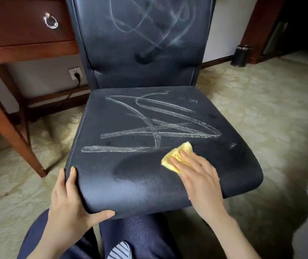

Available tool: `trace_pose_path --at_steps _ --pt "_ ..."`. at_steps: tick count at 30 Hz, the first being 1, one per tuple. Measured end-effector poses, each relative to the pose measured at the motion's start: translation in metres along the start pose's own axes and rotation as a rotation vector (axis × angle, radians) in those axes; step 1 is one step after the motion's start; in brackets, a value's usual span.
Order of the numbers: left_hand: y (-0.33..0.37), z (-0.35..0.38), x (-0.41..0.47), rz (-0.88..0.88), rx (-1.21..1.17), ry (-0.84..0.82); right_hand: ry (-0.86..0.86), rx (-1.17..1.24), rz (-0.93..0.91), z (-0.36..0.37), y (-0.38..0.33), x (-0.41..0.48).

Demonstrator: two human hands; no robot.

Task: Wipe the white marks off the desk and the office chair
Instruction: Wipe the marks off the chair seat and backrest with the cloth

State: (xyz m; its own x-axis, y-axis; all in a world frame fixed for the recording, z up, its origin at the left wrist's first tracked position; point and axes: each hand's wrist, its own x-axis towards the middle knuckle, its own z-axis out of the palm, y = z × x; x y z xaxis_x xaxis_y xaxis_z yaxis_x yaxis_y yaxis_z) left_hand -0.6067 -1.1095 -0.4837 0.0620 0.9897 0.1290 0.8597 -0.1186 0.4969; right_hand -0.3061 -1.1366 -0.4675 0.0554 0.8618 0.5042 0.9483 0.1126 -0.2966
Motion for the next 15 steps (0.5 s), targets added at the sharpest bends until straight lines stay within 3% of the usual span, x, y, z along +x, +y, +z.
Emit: trace_pose_path --at_steps 6,10,15 --pt "0.014 0.003 0.002 0.02 -0.049 0.031 -0.018 -0.026 0.342 -0.035 0.104 0.021" --pt "0.025 0.0 0.003 0.018 -0.086 0.102 -0.032 -0.052 0.533 -0.04 0.122 0.042" --pt "0.032 -0.005 0.002 0.013 -0.086 0.085 -0.057 -0.203 0.476 -0.024 0.072 0.048"
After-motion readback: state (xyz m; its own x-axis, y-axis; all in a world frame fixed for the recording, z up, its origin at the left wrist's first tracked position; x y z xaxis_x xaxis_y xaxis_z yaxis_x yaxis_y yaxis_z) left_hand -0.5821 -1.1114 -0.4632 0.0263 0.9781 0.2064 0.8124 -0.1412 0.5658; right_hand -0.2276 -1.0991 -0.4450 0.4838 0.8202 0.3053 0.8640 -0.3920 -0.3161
